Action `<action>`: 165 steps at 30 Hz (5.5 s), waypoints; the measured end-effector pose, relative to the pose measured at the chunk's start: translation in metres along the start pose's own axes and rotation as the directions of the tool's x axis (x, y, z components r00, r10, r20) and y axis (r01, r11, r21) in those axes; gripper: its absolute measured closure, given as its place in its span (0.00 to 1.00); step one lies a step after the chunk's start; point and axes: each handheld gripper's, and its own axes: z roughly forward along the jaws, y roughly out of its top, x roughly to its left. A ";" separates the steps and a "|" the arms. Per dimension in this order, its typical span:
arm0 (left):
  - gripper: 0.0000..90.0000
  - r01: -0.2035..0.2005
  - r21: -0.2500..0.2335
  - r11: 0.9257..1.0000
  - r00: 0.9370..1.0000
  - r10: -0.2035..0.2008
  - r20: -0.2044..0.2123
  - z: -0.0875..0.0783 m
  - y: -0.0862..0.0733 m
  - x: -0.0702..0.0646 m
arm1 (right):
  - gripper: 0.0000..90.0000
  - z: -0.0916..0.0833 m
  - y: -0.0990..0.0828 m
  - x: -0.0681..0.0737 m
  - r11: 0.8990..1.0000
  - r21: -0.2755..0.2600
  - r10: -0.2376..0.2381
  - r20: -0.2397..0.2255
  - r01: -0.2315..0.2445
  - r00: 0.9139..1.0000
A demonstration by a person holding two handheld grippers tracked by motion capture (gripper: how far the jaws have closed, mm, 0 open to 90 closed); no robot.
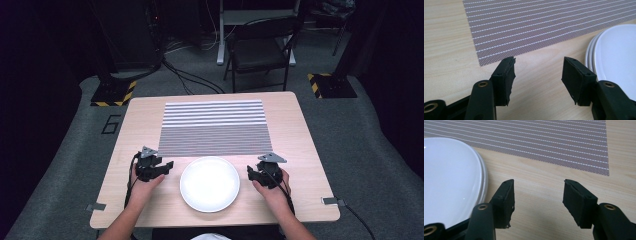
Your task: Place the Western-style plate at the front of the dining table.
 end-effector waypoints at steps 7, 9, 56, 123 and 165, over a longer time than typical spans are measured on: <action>0.49 0.033 0.022 0.999 0.999 -0.034 0.021 -0.006 0.007 -0.008 | 0.50 -0.011 0.007 0.003 1.000 -0.002 -0.013 -0.011 0.013 1.000; 0.51 0.042 0.015 0.999 0.998 -0.043 0.037 -0.009 0.008 -0.011 | 0.51 -0.012 0.008 0.004 1.000 -0.002 -0.015 -0.015 0.015 1.000; 0.61 0.062 0.068 0.996 0.972 -0.076 0.223 -0.008 -0.014 -0.048 | 0.55 -0.011 -0.007 0.034 1.000 0.028 0.010 -0.134 -0.007 0.991; 0.59 0.107 0.107 0.989 0.944 -0.134 0.300 0.026 -0.012 -0.080 | 0.54 -0.004 0.006 0.018 0.991 0.076 0.123 -0.174 -0.112 0.977; 0.58 0.078 0.087 0.993 0.939 -0.102 0.327 0.031 -0.013 -0.092 | 0.61 -0.041 -0.020 0.011 0.988 0.084 0.141 -0.151 -0.130 0.978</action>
